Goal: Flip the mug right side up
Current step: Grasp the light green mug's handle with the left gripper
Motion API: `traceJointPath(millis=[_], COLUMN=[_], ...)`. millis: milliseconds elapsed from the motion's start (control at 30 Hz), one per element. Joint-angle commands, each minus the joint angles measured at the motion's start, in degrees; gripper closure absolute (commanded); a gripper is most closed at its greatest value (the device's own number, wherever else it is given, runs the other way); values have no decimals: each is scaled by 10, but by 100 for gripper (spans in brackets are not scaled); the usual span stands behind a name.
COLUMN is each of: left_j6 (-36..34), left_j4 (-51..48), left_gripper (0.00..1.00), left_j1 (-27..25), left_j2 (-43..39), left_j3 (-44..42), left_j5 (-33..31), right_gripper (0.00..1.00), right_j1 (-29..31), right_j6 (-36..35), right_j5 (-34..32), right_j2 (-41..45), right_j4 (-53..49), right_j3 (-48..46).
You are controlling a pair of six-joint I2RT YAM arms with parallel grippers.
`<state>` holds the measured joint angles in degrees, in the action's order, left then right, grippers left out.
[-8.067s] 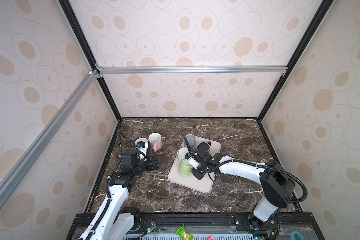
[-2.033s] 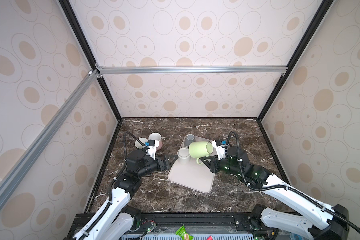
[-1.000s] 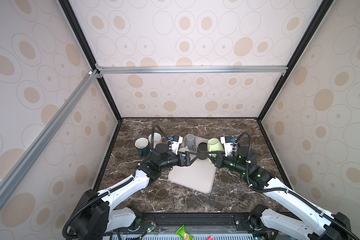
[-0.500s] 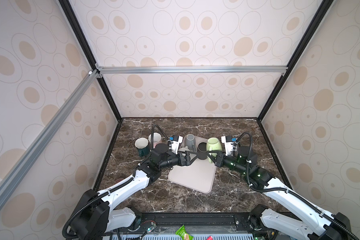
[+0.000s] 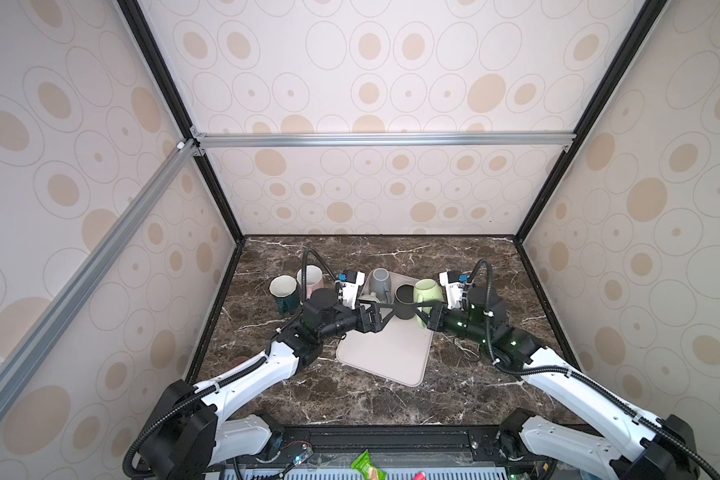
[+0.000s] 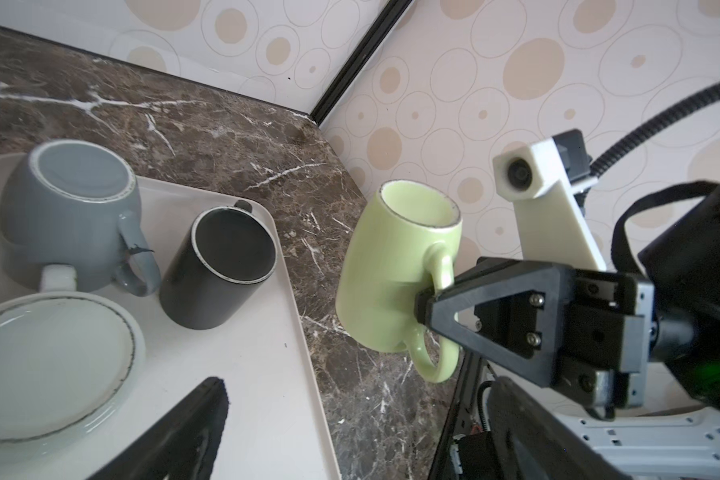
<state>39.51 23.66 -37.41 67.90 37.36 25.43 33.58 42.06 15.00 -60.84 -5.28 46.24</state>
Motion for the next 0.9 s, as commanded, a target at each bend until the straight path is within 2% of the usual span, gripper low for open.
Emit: traceJointPath(millis=[0, 133, 333, 467, 733, 867], left_j6=[-83, -154, -252, -277, -329, -359], left_j4=[80, 150, 228, 257, 316, 314], left_gripper=[2, 2, 2, 2, 2, 2], left_j1=[-9, -10, -18, -21, -35, -51], left_j2=[-31, -46, -51, -35, 7, 41], left_j3=[-25, -60, -98, -103, -91, -71], left_j5=[-59, -72, -36, -40, -101, -125], right_gripper=[100, 100, 100, 100, 100, 100], right_j1=[-7, -23, -44, -45, -53, -56], right_j6=[17, 47, 69, 68, 84, 86], right_j5=[10, 27, 55, 55, 65, 71], right_j2=[-21, -59, -115, -136, -153, -163], right_j4=[-12, -29, -64, -86, -91, -91], right_j3=[61, 101, 174, 218, 246, 266])
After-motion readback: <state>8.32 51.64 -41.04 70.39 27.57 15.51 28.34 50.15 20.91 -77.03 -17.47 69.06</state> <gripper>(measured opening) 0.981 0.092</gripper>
